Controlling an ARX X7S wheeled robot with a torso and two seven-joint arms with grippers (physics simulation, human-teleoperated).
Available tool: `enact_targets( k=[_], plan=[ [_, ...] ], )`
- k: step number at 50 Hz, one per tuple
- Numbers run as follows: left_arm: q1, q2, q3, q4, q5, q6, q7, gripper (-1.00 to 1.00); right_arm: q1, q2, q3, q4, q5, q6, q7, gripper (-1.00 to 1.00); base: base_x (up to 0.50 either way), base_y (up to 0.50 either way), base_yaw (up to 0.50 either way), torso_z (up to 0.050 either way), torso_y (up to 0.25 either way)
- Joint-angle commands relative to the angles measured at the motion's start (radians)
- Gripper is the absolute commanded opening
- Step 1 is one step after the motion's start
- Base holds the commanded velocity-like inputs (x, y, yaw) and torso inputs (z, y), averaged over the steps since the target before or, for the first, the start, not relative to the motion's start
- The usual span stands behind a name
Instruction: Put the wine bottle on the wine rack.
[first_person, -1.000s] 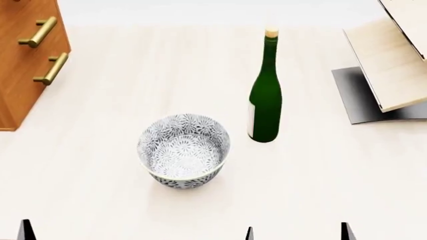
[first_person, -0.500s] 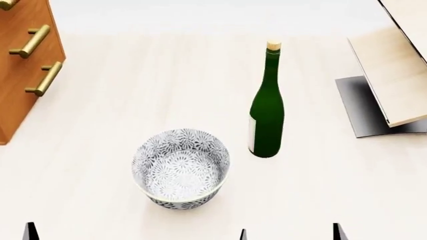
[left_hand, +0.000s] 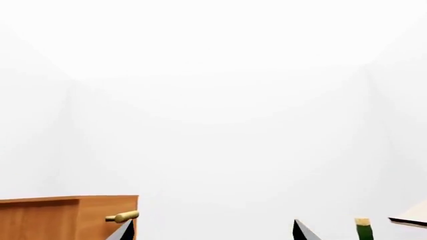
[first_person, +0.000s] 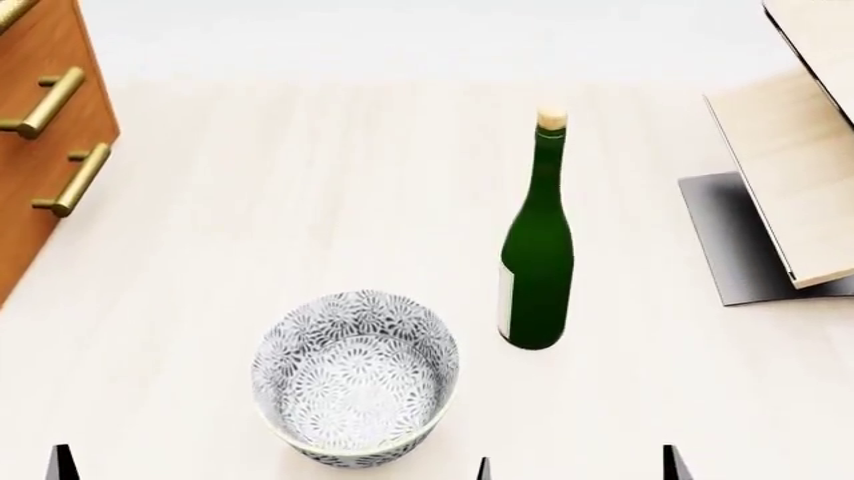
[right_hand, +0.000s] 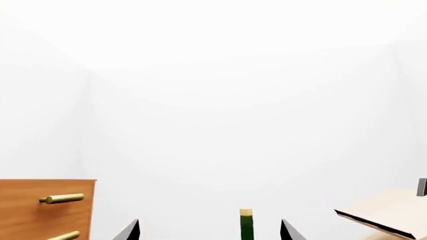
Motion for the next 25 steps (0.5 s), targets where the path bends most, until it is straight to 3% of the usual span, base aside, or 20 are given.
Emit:
enact_targets(
  k=[1,25],
  plan=[
    [-0.001,-0.006,0.006,0.004,0.001,-0.010,-0.006,1.00,0.002,0.006,-0.008,0.003,-0.002,0.000,0.006,1.00,0.14,0.00,0.00,0.000,0.000],
    [-0.005,-0.019,0.017,0.002,-0.003,-0.016,-0.020,1.00,0.005,0.018,-0.026,0.011,-0.005,-0.003,0.018,1.00,0.14,0.00,0.00,0.000,0.000]
  ],
)
